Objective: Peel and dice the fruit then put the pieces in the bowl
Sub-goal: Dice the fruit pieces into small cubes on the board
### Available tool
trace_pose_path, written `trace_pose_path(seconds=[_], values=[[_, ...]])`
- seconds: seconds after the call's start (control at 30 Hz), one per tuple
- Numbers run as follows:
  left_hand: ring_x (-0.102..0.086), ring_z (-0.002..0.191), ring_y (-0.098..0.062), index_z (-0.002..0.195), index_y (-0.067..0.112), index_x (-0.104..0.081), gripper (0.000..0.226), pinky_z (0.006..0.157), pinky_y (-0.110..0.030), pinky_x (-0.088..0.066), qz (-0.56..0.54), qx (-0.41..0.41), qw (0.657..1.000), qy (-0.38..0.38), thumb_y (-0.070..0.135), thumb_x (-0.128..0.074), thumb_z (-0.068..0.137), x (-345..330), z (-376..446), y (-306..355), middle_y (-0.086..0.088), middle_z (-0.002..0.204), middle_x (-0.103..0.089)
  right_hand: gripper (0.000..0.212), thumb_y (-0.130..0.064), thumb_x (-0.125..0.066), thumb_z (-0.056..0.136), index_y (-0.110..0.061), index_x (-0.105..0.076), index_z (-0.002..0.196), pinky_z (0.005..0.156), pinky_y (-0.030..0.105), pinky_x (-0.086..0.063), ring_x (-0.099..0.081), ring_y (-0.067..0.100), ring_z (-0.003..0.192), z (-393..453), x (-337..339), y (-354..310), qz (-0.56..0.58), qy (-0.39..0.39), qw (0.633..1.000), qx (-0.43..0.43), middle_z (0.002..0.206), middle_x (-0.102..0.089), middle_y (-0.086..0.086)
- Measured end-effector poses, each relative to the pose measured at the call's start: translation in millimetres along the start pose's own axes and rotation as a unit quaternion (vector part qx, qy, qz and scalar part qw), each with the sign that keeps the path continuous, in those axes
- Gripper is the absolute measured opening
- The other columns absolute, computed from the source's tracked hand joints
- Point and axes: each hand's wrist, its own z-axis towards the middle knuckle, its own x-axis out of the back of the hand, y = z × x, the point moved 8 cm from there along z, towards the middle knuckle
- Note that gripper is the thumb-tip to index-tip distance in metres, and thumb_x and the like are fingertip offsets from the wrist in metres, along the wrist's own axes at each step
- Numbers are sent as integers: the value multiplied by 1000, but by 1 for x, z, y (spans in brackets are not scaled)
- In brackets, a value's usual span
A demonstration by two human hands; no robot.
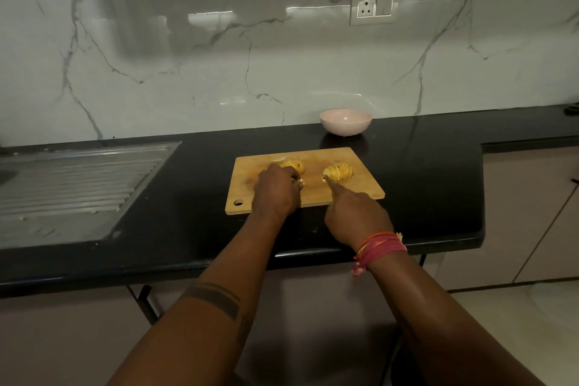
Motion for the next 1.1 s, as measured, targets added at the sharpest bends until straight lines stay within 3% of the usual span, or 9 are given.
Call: trace_pose_path(seconds=[0.17,0.3,0.5,0.6,0.87,0.97,1.1], values=[[-56,111,-25,123,26,-71,31,96,-44,-51,6,6,1000,1,37,-70,94,0,2,0,-5,125,-60,56,-28,-47,95,-30,-38,151,65,33,-43,-55,20,76,-1,-10,-30,20,-18,998,60,84,-54,0],[-57,111,-25,123,23,-72,32,98,-45,-50,-8,10,1000,6,35,-71,93,2,1,-5,-7,125,-60,59,-29,-47,95,-28,-36,153,68,34,-44,-57,22,82,4,-11,-28,32,-2,999,23,95,-61,4],[-63,91,-22,103,20,-78,17,84,-45,-56,25,-12,1000,12,31,-68,95,12,1,-16,-4,103,-68,42,-25,-49,94,-26,-49,136,70,35,-47,-58,22,80,-5,-23,-65,47,-19,997,65,86,-57,0],[-64,86,-23,101,21,-78,16,79,-45,-58,42,-3,999,17,29,-65,95,22,-4,-34,-3,95,-70,41,-24,-49,93,-26,-51,134,69,35,-47,-61,23,82,-4,-31,-84,62,-30,995,78,90,-62,2],[-65,84,-20,106,12,-77,16,79,-34,-56,52,19,998,22,12,-70,92,52,-8,-75,-8,100,-71,52,-23,-50,91,-26,-47,143,69,34,-47,-62,25,84,-3,-44,-121,86,-50,991,92,95,-64,4],[-68,94,-22,117,12,-73,29,85,-38,-58,42,9,999,17,3,-70,89,48,-9,-72,-8,106,-71,63,-26,-49,92,-28,-35,153,75,37,-50,-63,28,92,-6,-37,-107,83,-25,994,65,103,-65,8],[-68,101,-21,128,14,-68,44,93,-38,-58,19,14,1000,16,-2,-70,88,42,-5,-64,-8,117,-70,52,-28,-49,94,-22,-41,146,74,36,-46,-62,28,95,-6,-27,-83,58,0,998,16,104,-62,8]])
